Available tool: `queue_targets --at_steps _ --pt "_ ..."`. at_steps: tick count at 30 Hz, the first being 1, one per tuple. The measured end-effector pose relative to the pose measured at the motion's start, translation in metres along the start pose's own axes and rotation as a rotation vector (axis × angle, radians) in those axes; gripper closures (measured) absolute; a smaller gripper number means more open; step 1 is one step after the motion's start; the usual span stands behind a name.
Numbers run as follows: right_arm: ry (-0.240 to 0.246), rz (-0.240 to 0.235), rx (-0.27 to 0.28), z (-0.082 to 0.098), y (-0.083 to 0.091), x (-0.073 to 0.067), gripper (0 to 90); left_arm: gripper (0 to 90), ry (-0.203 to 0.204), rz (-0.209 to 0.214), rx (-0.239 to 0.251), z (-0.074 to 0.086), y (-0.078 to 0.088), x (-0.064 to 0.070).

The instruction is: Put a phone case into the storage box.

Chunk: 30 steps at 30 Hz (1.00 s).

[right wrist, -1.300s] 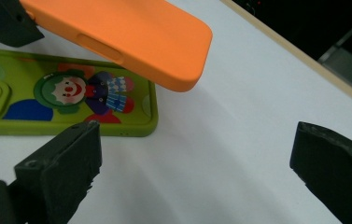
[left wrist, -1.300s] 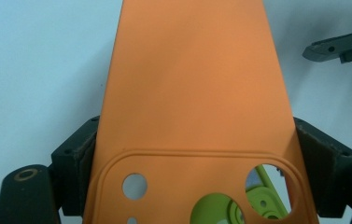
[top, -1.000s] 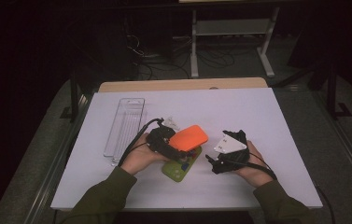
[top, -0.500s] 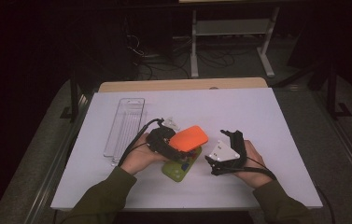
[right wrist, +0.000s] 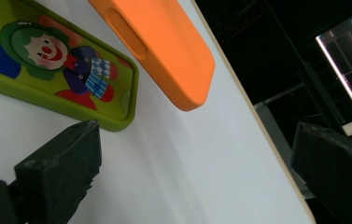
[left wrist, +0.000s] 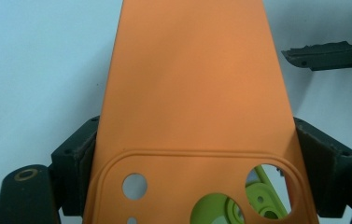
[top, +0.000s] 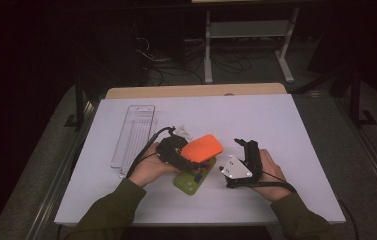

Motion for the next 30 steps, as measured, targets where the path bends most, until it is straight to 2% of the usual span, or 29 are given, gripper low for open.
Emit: queue_targets --at_steps 7,8,10,11,12,13,17,21,24,26,27,30 --pt "0.072 0.043 -0.002 -0.004 0.0 -0.003 1.6 15.8 -0.002 -0.002 0.003 0.0 0.0 0.0" --pt "0.102 0.047 -0.011 -0.004 0.001 -0.003 1.6 15.7 -0.004 -0.003 0.001 0.0 0.0 0.0" --pt "0.133 0.068 -0.006 -0.006 0.0 -0.003 1.6 15.8 -0.034 -0.005 -0.014 0.001 0.001 -0.002" --pt "0.174 0.071 -0.02 -0.006 0.001 -0.003 1.6 15.8 -0.036 -0.004 -0.015 0.001 0.001 -0.003" --pt "0.188 0.076 -0.019 -0.006 0.001 -0.003 1.6 15.8 -0.035 -0.005 -0.013 0.001 0.001 -0.002" --pt "0.183 0.087 -0.01 -0.007 0.0 -0.004 1.6 15.7 -0.038 -0.003 -0.014 0.001 0.001 -0.002" --pt "0.247 0.103 -0.027 -0.008 0.001 -0.005 1.6 15.8 -0.04 -0.002 -0.017 0.001 0.002 -0.002" --pt "0.285 0.12 -0.032 -0.009 0.0 -0.007 1.6 15.8 -0.021 0.0 -0.005 0.0 0.002 -0.001" --pt "0.315 0.135 -0.037 -0.011 -0.001 -0.009 1.6 15.8 -0.041 0.002 -0.014 0.001 0.003 -0.002" --pt "0.336 0.142 -0.034 -0.012 -0.001 -0.011 1.6 15.7 -0.036 0.004 -0.01 0.0 0.002 -0.002" --pt "0.344 0.147 -0.029 -0.013 -0.002 -0.012 1.6 15.8 -0.022 0.008 -0.002 0.0 0.002 -0.001" --pt "0.369 0.162 -0.029 -0.015 -0.002 -0.015 1.6 15.7 -0.02 0.013 0.004 0.0 0.002 0.0"
Point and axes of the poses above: each handheld gripper's, and its own axes: y roughly backward along the jaws, z roughly out of its underside, x roughly to its right, the point moved 4 cm from there along -y, roughly forward along the jaws, and after that the axes turned 13 degrees about -z, right-handed, at the moved point
